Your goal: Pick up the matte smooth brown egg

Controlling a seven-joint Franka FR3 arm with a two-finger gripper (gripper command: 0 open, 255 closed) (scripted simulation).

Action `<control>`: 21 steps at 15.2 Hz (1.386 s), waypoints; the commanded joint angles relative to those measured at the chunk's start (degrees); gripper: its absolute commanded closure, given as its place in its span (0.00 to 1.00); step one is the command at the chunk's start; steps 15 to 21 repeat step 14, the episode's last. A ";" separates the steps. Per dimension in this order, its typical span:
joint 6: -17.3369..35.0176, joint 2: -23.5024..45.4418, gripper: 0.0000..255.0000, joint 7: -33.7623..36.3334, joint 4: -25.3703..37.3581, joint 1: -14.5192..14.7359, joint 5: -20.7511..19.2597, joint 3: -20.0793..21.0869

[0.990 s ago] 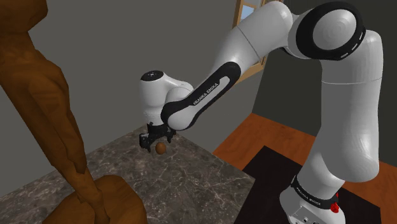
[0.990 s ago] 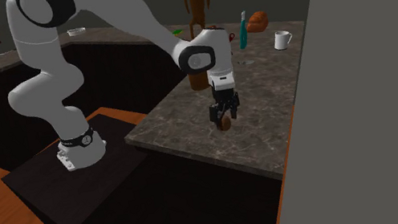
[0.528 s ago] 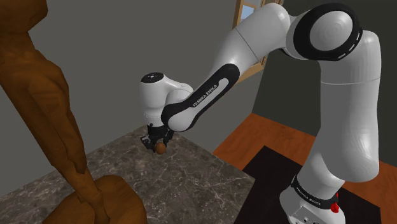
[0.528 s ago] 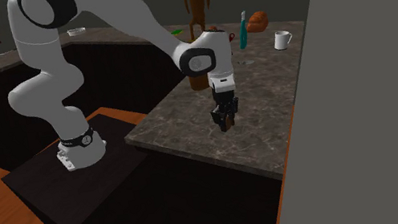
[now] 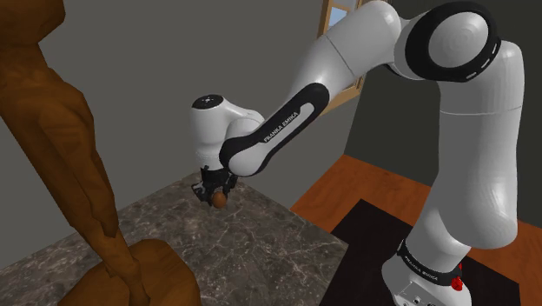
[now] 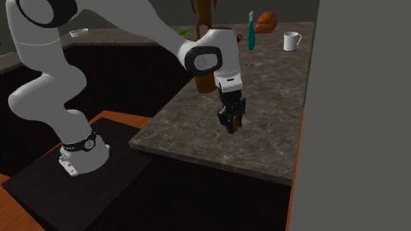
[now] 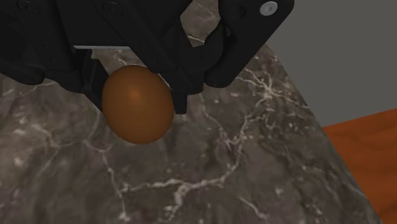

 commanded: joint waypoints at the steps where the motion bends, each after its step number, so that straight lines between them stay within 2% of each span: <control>1: -1.11 -1.00 1.00 -0.71 0.24 -0.28 0.78 0.35; 12: -7.64 -6.21 1.00 -4.14 2.26 -1.30 4.78 1.91; 21: -7.73 -6.28 1.00 -4.19 2.30 -1.31 4.83 1.92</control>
